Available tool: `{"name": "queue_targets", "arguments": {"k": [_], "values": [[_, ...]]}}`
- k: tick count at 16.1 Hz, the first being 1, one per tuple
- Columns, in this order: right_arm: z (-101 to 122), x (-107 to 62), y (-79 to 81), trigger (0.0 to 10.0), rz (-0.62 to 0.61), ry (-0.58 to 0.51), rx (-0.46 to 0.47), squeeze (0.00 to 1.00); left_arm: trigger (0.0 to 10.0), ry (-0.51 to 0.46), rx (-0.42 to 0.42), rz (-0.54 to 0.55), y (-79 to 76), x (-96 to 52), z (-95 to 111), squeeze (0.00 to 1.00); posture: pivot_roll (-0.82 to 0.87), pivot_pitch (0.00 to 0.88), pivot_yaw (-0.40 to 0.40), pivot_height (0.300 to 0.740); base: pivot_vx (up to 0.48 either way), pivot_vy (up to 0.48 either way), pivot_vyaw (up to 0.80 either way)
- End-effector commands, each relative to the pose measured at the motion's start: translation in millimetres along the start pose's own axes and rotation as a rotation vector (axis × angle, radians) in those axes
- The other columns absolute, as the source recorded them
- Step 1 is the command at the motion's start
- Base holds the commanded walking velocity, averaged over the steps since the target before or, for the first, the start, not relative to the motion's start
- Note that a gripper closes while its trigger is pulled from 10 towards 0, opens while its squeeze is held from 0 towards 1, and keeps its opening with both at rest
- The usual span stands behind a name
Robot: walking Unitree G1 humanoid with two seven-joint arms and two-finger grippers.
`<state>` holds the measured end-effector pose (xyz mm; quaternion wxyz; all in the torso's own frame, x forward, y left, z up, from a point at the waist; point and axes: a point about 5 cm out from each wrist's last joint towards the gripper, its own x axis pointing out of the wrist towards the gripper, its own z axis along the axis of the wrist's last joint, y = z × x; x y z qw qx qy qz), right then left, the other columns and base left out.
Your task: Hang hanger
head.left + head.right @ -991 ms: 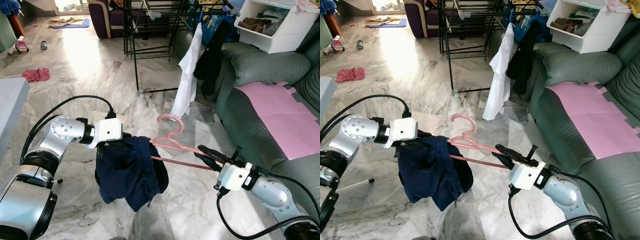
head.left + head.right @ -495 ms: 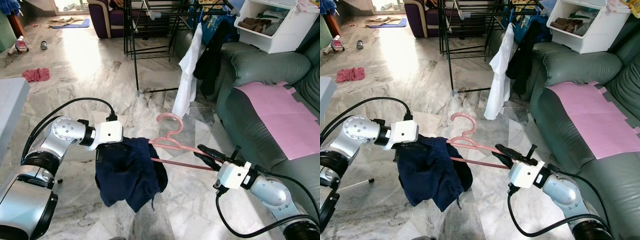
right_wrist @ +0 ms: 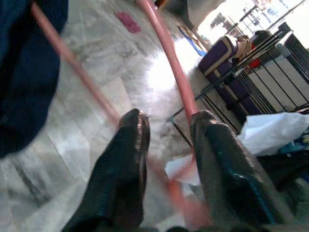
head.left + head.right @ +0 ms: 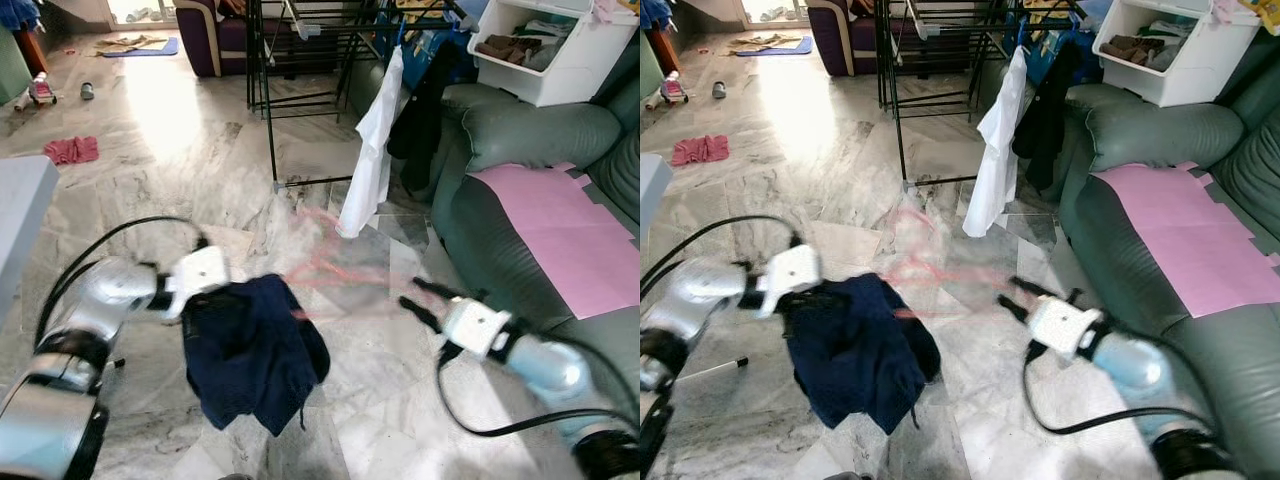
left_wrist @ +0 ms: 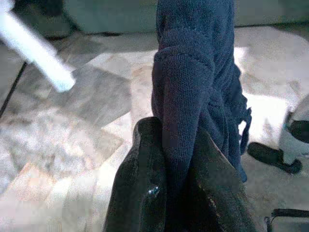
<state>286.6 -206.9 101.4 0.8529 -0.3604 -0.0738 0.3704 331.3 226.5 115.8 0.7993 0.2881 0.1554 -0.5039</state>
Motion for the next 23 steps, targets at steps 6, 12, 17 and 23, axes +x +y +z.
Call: {"name": "queue_targets", "arguments": {"k": [6,12,17,23], "values": [[4.5,0.9,-68.0,10.0,-0.120,0.140,-0.216,1.00,0.0,-0.005,-0.150,0.127,-16.0,-10.5,-31.4,0.00,0.03,0.069,-0.075,0.740,0.000,0.000,0.00],[-0.7,4.7,-89.1,10.0,-0.570,0.221,-0.062,1.00,0.0,-0.113,-0.283,0.340,-19.7,-2.7,-35.4,0.00,0.03,0.067,-0.061,0.740,0.000,0.000,0.00],[-14.4,18.3,-51.0,10.0,-0.706,0.220,0.419,1.00,0.0,-0.406,-0.431,0.750,0.0,2.5,-4.6,0.00,0.04,0.063,-0.060,0.740,0.000,0.000,0.00],[-5.9,53.8,-11.4,10.0,-0.616,0.247,0.643,0.00,0.0,-0.532,-0.377,0.532,-39.7,46.0,43.4,0.00,0.06,0.059,-0.067,0.740,0.000,0.000,0.00]]}}
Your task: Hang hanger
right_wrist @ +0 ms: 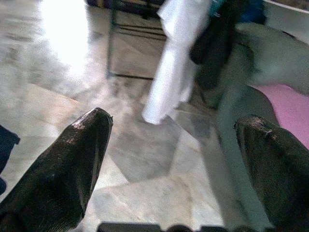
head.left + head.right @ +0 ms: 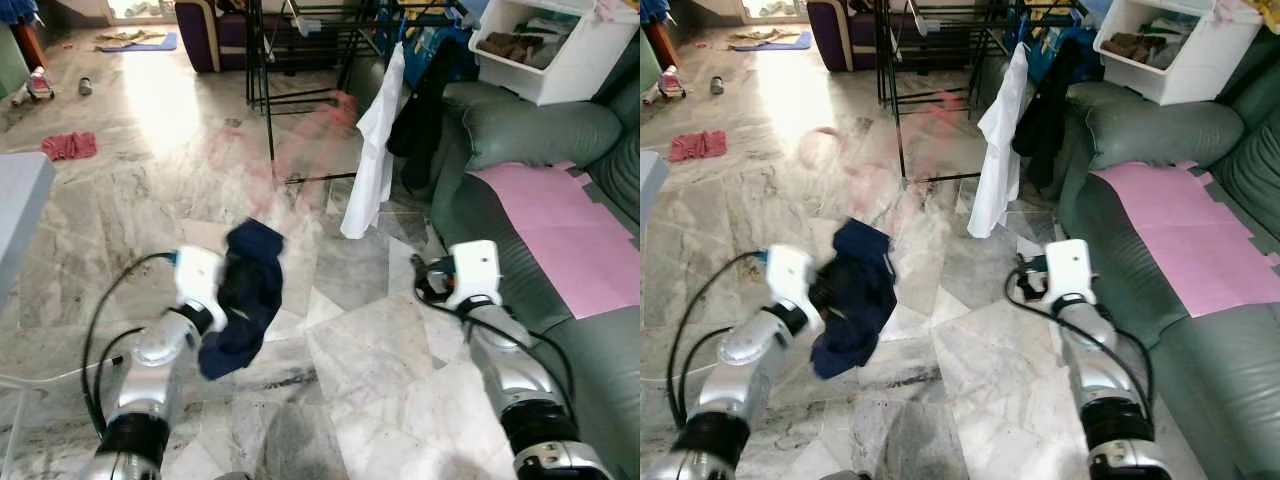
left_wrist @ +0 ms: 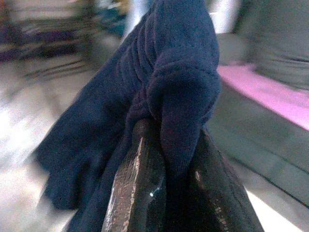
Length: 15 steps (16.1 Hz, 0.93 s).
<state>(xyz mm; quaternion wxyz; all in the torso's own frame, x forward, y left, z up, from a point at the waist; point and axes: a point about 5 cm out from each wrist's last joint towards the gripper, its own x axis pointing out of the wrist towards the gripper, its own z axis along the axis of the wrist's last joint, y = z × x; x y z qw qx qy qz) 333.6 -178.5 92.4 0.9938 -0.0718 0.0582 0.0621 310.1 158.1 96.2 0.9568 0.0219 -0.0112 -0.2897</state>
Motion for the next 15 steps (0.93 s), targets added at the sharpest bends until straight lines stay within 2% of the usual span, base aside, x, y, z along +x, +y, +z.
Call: {"name": "queue_targets", "arguments": {"k": [1,2,3,5,7,8,10,11,15], "values": [[6.5,0.2,5.1,10.0,0.045,-0.028,0.024,0.00,0.0,-0.095,0.088,-0.122,-7.3,7.4,27.2,0.00,0.06,0.060,-0.071,0.740,0.000,0.000,0.00],[8.5,0.9,5.3,10.0,0.051,-0.036,-0.001,0.00,0.0,-0.110,0.132,-0.196,-11.6,7.7,35.6,0.00,0.06,0.061,-0.072,0.740,0.000,0.000,0.00],[6.1,1.1,8.6,10.0,0.108,-0.019,-0.025,0.00,0.0,-0.116,0.183,-0.243,-12.2,8.6,41.9,0.00,0.07,0.061,-0.074,0.740,0.000,0.000,0.00],[5.2,1.8,15.2,10.0,0.210,0.015,0.042,0.00,0.0,-0.120,0.211,-0.281,-8.0,13.2,53.4,0.00,0.08,0.061,-0.071,0.740,0.000,0.000,0.00],[8.8,0.7,23.1,10.0,0.303,-0.011,0.051,0.00,0.0,-0.092,0.300,-0.396,-6.9,15.5,64.8,0.00,0.07,0.059,-0.064,0.740,0.000,0.000,0.00],[9.3,0.1,24.8,10.0,0.323,-0.014,0.061,0.00,0.0,-0.089,0.313,-0.415,-6.8,15.8,66.4,0.00,0.07,0.059,-0.064,0.740,0.000,0.000,0.00],[2.8,-7.1,34.5,10.0,0.438,0.006,0.099,0.00,0.0,-0.094,0.336,-0.469,-6.9,19.4,70.8,0.00,0.07,0.058,-0.061,0.740,0.000,0.000,0.00],[0.8,-10.3,36.5,10.0,0.480,0.002,0.097,0.00,0.0,-0.077,0.384,-0.486,-6.5,22.1,68.8,0.00,0.07,0.058,-0.062,0.740,0.000,0.000,0.00],[16.1,-9.2,28.5,10.0,0.474,-0.092,0.118,0.00,0.0,-0.063,0.417,-0.524,-8.4,24.4,68.7,0.00,0.07,0.060,-0.065,0.740,0.000,0.000,0.00]]}}
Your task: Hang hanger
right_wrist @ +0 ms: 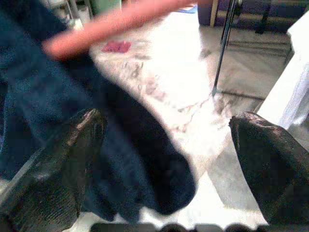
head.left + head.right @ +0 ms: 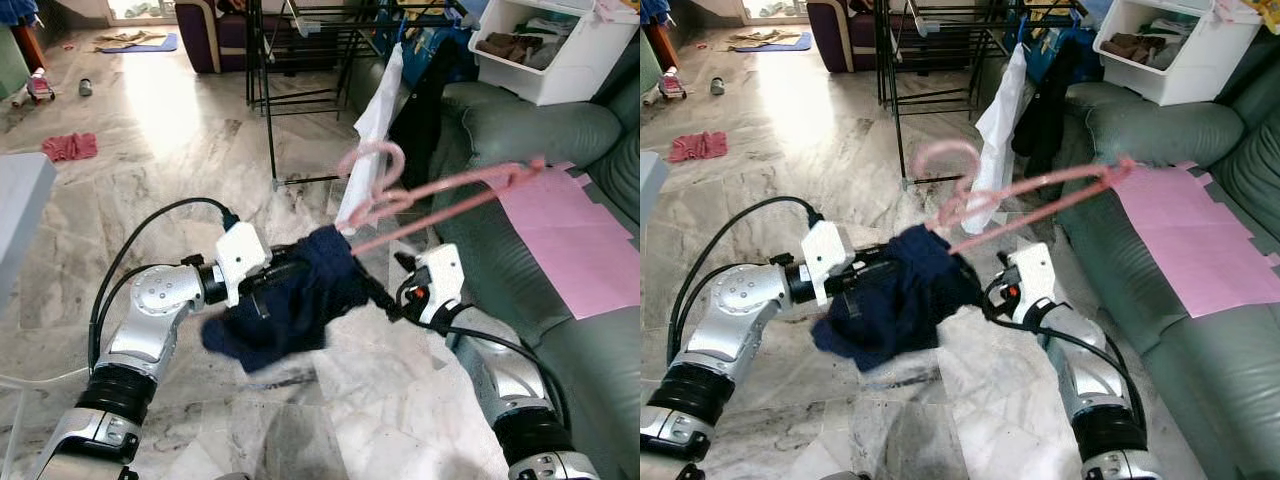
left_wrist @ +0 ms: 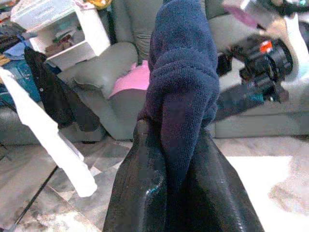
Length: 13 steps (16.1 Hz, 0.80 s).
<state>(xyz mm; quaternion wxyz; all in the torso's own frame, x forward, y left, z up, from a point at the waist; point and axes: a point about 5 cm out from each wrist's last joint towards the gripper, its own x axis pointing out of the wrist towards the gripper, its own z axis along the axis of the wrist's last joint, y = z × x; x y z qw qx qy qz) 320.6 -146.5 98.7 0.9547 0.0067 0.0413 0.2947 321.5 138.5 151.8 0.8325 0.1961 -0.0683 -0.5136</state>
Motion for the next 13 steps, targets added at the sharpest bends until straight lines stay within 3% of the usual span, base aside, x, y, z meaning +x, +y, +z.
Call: {"name": "queue_targets", "arguments": {"k": [1,6,13], "values": [[14.2,-3.4,-9.7,10.0,-0.029,-0.066,-0.041,0.00,0.0,-0.015,0.067,-0.016,8.3,1.0,10.2,0.00,0.07,0.060,-0.065,0.740,0.000,0.000,0.00],[5.4,-5.8,-8.4,10.0,-0.016,-0.037,-0.085,0.00,0.0,-0.064,0.113,-0.041,13.8,2.1,24.7,0.00,0.07,0.062,-0.070,0.740,0.000,0.000,0.00],[-7.0,-4.9,-3.6,10.0,0.021,0.014,-0.096,0.00,0.0,-0.184,0.119,-0.086,7.7,12.3,53.4,0.00,0.08,0.057,-0.071,0.740,0.000,0.000,0.00]]}}
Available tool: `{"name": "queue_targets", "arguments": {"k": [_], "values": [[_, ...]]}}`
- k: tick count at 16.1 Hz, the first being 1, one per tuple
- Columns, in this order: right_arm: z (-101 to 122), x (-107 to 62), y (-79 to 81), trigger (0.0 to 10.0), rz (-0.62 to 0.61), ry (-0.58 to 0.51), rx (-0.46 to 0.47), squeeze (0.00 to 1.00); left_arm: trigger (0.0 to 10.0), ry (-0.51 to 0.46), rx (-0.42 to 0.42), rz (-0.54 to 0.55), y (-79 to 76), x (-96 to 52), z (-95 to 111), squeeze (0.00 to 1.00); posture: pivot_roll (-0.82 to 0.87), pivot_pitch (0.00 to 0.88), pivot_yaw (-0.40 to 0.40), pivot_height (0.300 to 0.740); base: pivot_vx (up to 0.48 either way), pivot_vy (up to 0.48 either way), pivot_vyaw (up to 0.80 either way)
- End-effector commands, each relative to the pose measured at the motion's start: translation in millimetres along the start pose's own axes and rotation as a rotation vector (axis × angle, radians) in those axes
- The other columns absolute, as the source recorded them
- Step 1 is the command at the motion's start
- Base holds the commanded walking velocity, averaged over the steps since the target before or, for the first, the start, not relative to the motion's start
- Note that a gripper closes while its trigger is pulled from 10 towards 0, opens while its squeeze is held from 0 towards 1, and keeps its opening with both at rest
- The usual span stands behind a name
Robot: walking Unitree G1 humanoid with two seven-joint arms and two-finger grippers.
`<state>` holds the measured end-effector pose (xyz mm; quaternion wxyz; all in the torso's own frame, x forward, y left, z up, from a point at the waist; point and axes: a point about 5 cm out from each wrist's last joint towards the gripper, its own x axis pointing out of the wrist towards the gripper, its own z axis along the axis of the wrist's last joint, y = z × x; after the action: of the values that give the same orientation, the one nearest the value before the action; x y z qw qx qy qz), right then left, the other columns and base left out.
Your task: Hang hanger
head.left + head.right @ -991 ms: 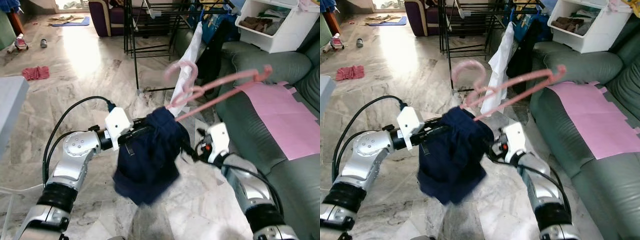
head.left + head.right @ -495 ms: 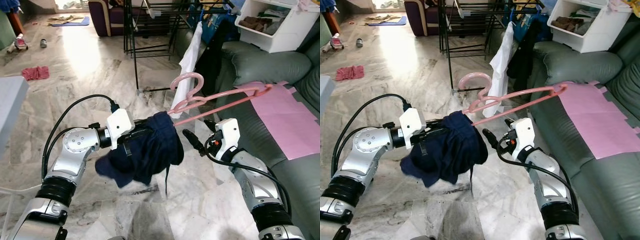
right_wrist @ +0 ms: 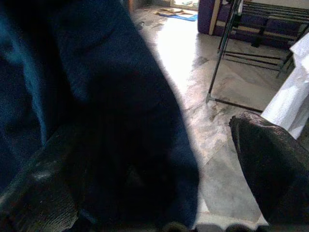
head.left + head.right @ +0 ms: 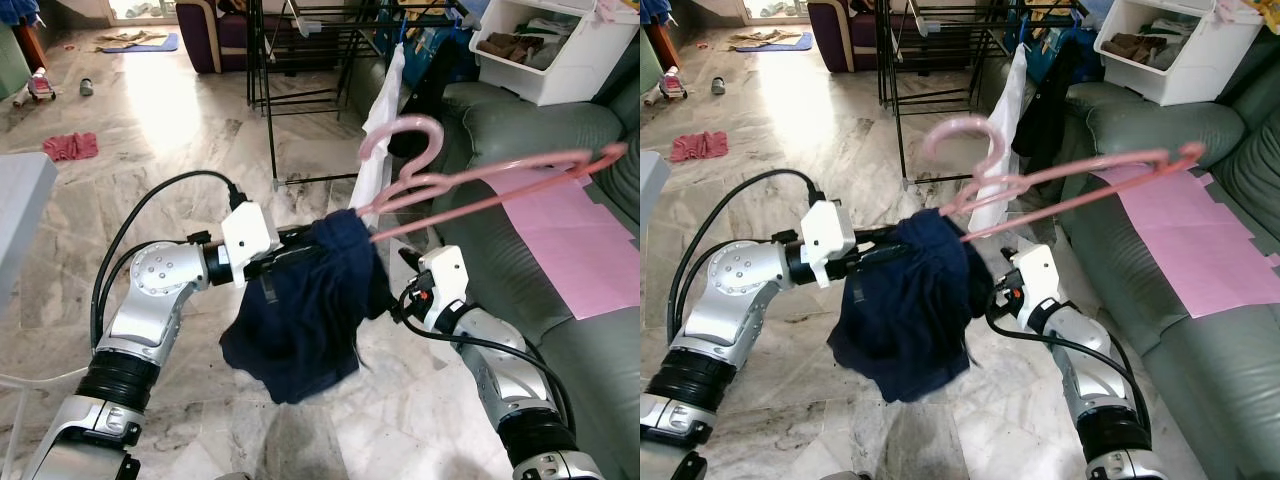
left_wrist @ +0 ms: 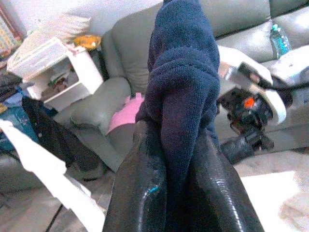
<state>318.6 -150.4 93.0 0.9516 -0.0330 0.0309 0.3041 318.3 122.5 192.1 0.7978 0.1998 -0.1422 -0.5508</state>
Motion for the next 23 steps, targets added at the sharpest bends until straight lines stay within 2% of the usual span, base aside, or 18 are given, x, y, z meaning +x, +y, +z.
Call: {"name": "queue_targets", "arguments": {"k": [1,5,6,8,9,10,11,14,15,17,18,21,22,23], "values": [[-6.2,-2.3,-1.4,10.0,0.001,0.031,-0.007,0.00,0.0,-0.065,0.036,-0.024,2.2,6.7,17.4,0.00,0.08,0.054,-0.071,0.740,0.000,0.000,0.00],[-31.2,-9.0,-7.8,10.0,-0.076,0.160,0.023,0.00,0.0,-0.194,-0.018,0.026,13.9,13.8,47.1,0.00,0.09,0.053,-0.073,0.740,0.000,0.000,0.00],[-40.0,-13.1,-12.7,10.0,-0.126,0.202,0.072,0.00,0.0,-0.228,-0.037,0.036,16.9,13.9,55.7,0.00,0.10,0.051,-0.075,0.740,0.000,0.000,0.00],[-46.4,-17.0,-17.4,10.0,-0.165,0.239,0.098,0.00,0.0,-0.245,-0.040,0.046,18.8,13.6,61.2,0.00,0.10,0.052,-0.076,0.740,0.000,0.000,0.00],[-50.9,-20.5,-22.4,10.0,-0.205,0.253,0.155,0.00,0.0,-0.269,-0.054,0.064,21.9,12.7,68.2,0.00,0.10,0.053,-0.078,0.740,0.000,0.000,0.00],[-51.3,-22.7,-27.0,3.7,-0.238,0.253,0.174,0.00,0.0,-0.269,-0.056,0.079,24.8,11.1,69.4,0.00,0.10,0.053,-0.079,0.740,0.000,0.000,0.00],[-49.9,-26.5,-35.9,0.0,-0.302,0.243,0.193,0.00,0.0,-0.244,-0.062,0.101,27.6,6.3,64.2,0.00,0.10,0.054,-0.079,0.740,0.000,0.000,0.00],[-35.3,-36.3,-63.2,0.0,-0.482,0.156,0.245,0.00,0.0,-0.197,-0.106,0.148,27.4,-4.0,48.1,0.00,0.09,0.060,-0.078,0.740,0.000,0.000,0.00],[-13.7,-44.6,-87.9,0.0,-0.616,0.054,0.257,0.00,0.0,-0.117,-0.155,0.191,25.3,-17.2,22.0,0.00,0.08,0.062,-0.076,0.740,0.000,0.000,0.00],[5.1,-49.3,-105.4,0.0,-0.708,-0.025,0.269,0.00,0.0,-0.067,-0.184,0.213,22.3,-25.9,6.6,0.00,0.06,0.064,-0.073,0.740,0.000,0.000,0.00],[26.9,-51.5,-119.5,0.0,-0.768,-0.101,0.249,0.00,0.0,-0.044,-0.217,0.236,19.5,-31.7,-3.4,0.00,0.06,0.063,-0.074,0.740,0.000,0.000,0.00],[55.9,-53.0,-134.5,0.0,-0.828,-0.191,0.225,0.00,0.0,0.019,-0.253,0.259,11.3,-43.0,-23.0,0.00,0.06,0.062,-0.077,0.740,0.000,0.000,0.00],[72.6,-52.7,-141.1,0.0,-0.849,-0.235,0.205,0.00,0.0,0.052,-0.278,0.276,5.8,-50.7,-34.2,0.00,0.06,0.061,-0.079,0.740,0.000,0.000,0.00],[77.8,-52.3,-142.8,0.0,-0.851,-0.249,0.200,0.00,0.0,0.063,-0.287,0.281,3.8,-53.3,-37.9,0.00,0.06,0.061,-0.082,0.740,0.000,0.000,0.00]]}}
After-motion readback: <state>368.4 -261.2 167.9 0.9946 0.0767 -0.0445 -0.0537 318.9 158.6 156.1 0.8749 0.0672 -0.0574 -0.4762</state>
